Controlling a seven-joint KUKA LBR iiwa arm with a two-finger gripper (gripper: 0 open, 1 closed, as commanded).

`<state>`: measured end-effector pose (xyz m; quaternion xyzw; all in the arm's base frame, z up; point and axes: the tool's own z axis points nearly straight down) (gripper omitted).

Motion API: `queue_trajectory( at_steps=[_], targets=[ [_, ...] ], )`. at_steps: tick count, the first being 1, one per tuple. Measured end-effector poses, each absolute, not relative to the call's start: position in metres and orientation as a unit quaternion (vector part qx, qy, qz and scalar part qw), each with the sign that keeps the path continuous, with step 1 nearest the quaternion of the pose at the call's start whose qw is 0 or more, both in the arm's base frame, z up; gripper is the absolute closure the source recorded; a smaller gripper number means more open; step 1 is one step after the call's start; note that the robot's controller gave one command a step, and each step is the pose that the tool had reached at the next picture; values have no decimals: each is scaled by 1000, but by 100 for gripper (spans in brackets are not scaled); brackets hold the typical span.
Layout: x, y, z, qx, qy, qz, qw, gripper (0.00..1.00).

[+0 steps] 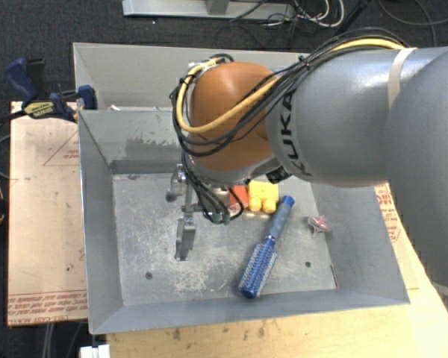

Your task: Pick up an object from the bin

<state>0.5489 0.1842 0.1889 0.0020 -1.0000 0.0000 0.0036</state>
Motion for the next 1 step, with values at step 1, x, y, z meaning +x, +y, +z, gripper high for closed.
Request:
queue_trajectory(
  at_steps=[1],
  targets=[
    [510,114,106,118,-993,1,3,0]
  ],
)
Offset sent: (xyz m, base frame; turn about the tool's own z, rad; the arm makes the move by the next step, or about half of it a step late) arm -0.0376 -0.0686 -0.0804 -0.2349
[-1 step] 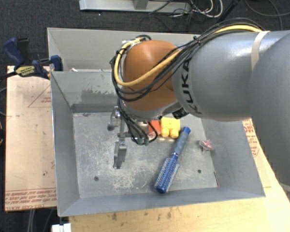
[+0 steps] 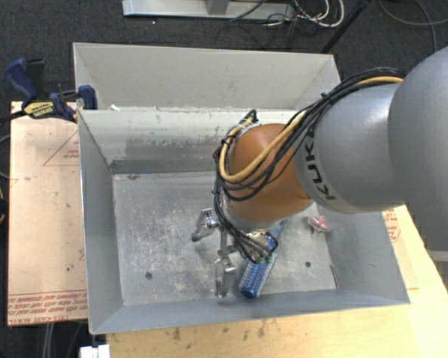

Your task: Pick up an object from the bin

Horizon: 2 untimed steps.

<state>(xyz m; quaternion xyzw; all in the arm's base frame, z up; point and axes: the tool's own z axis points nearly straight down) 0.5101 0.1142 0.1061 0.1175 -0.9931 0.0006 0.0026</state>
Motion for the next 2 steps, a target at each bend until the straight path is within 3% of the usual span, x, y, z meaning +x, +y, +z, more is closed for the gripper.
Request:
queue_trajectory(
  at_steps=[1,2],
  targets=[
    [522,35,73,-101,-995,-3,-4,0],
    [536,41,73,15,-1000,0,-4,0]
  ],
)
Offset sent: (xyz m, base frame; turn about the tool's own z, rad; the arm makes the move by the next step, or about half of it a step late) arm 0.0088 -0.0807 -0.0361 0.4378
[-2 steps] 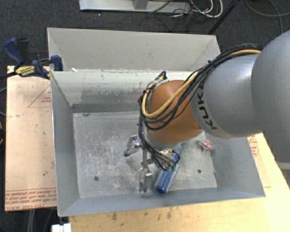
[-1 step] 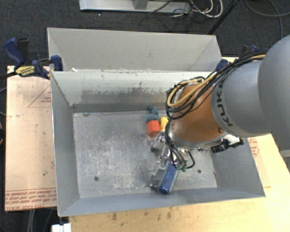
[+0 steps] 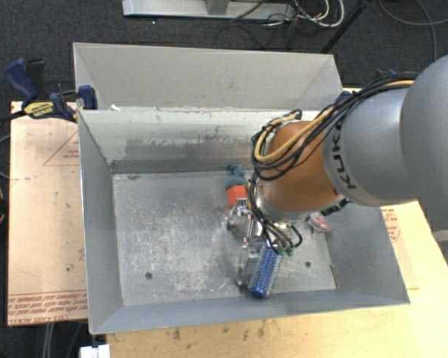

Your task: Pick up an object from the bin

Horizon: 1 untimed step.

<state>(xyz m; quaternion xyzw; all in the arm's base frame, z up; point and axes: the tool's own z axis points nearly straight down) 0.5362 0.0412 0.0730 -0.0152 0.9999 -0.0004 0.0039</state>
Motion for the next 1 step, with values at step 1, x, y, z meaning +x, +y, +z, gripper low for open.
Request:
queue_trajectory(
  at_steps=[1],
  targets=[
    [487,-40,96,-31,1000,-1,3,0]
  ],
)
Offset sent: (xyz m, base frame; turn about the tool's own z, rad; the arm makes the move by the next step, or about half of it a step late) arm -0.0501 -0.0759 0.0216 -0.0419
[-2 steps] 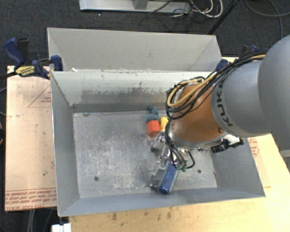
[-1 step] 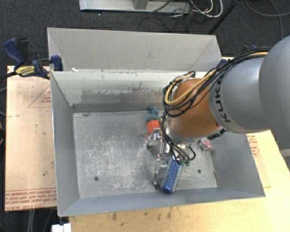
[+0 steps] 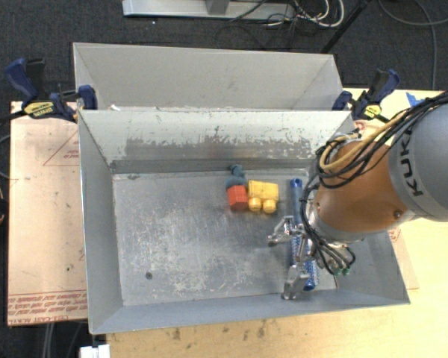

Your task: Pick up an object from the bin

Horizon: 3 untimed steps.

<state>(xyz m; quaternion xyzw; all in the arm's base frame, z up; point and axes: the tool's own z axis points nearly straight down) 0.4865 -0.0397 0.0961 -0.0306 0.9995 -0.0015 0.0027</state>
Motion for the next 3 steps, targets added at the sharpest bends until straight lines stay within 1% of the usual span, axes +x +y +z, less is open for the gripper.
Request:
queue_trajectory(
  at_steps=[1,2,3],
  targets=[
    [480,-108,98,95,995,0,2,0],
    [504,-142,72,-2,1000,9,1,0],
    [506,-142,73,1,1000,8,6,100]
  ],
)
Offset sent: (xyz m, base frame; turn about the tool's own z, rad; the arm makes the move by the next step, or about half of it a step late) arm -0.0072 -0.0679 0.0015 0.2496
